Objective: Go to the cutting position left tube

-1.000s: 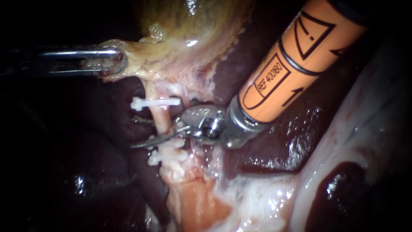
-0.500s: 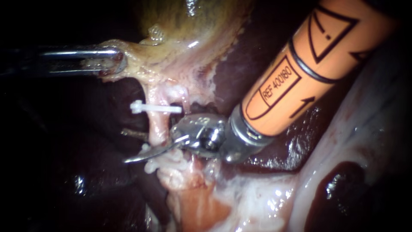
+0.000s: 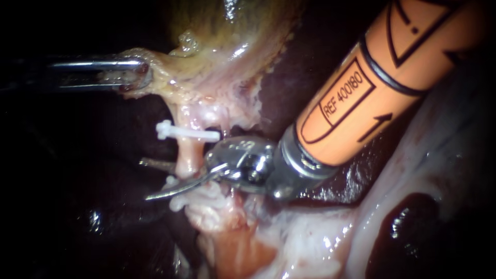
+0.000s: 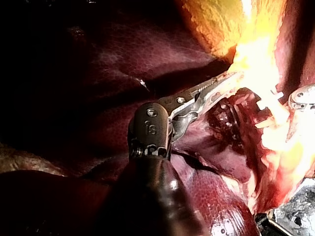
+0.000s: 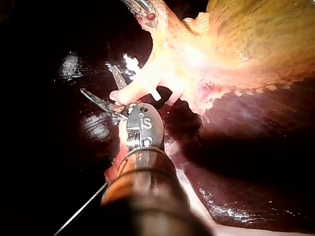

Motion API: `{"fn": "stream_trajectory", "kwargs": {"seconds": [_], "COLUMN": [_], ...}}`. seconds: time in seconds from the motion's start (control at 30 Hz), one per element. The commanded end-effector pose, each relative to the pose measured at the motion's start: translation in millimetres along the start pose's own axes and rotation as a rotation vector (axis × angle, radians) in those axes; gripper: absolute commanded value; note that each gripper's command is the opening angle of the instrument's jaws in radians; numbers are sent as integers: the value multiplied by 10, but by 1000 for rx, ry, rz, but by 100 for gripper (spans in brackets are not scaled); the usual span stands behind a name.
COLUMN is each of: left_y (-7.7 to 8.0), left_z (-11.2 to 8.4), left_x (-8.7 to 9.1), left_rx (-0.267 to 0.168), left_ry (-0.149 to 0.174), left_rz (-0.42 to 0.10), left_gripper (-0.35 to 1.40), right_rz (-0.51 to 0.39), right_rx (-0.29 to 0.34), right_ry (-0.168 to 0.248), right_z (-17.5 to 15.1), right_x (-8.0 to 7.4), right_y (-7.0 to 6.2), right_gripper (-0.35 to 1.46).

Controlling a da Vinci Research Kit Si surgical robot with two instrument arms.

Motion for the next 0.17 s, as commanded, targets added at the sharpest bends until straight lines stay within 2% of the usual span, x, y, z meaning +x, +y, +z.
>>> {"fn": "stream_trajectory", "kwargs": {"seconds": [0.03,0.17], "left_y": [0,0], "left_z": [0,0], "left_x": [0,0], "left_rx": [0,0], "left_ry": [0,0], "left_rz": [0,0], "left_gripper": [-35,-35], "right_rz": [0,0], "right_rx": [0,0], "right_ry": [0,0], "right_z": [0,0], "right_x": [-1,-1], "right_y": [0,0], "right_gripper": [143,143]}}
